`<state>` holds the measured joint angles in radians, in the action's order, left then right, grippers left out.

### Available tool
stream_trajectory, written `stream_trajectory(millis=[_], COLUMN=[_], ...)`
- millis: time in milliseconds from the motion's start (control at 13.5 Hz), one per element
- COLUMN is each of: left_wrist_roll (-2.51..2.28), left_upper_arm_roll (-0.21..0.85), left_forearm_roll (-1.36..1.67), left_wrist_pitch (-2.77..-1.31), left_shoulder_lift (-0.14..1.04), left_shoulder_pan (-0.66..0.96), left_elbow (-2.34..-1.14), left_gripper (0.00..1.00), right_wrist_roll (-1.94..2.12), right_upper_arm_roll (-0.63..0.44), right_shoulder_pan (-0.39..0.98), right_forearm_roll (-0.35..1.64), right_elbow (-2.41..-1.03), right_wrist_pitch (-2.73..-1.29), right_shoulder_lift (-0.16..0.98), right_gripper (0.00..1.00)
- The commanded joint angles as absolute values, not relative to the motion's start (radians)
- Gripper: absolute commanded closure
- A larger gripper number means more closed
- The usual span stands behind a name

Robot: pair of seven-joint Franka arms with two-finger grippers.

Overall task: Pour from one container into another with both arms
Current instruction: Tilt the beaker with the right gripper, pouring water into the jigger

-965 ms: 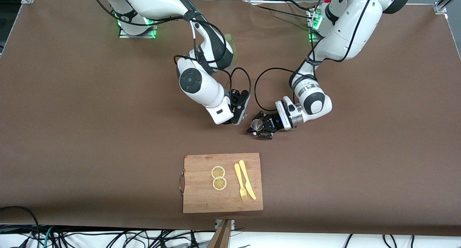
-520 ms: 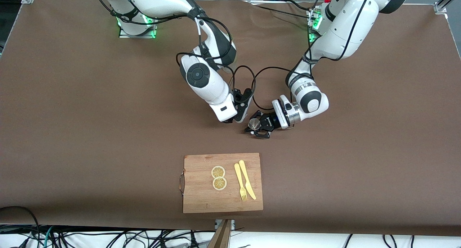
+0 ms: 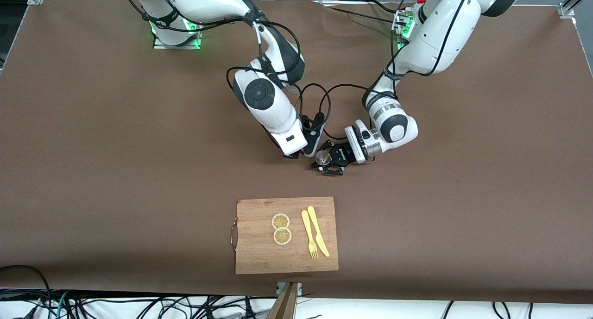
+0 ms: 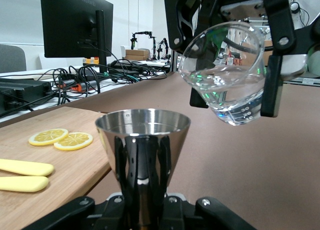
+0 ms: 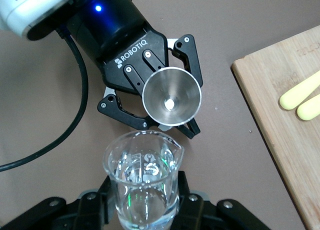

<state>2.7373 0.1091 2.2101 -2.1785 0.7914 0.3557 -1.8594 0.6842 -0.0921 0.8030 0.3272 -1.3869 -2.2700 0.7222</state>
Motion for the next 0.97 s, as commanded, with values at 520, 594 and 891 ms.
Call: stream_trajectory(millis=[520, 594, 891], left_wrist_roll=[2.855, 2.855, 2.855], left_upper_arm_roll=[0.104, 0.104, 0.104], left_forearm_roll=[2.287, 2.287, 2.287], left_wrist_pitch=[-2.204, -2.204, -2.206], left_shoulder_lift=[0.773, 0.773, 0.773], left_shoulder_pan=[0.382, 0.382, 0.382], left_elbow=[-1.881, -1.881, -1.881], left_gripper=[1.0, 1.0, 1.0], right_wrist_roll=[0.661, 0.661, 0.66], right_upper_arm_roll=[-0.095, -0.095, -0.097], right_shoulder_pan=[0.815, 0.815, 0.821], right_forearm_roll=[0.284, 0.275, 0.252], right_elbow=[-1.381, -1.381, -1.371], right_wrist_pitch=[-2.273, -2.275, -2.278], right_shoulder_lift=[0.719, 0.721, 0.721], right_gripper=[0.77, 0.77, 0.77])
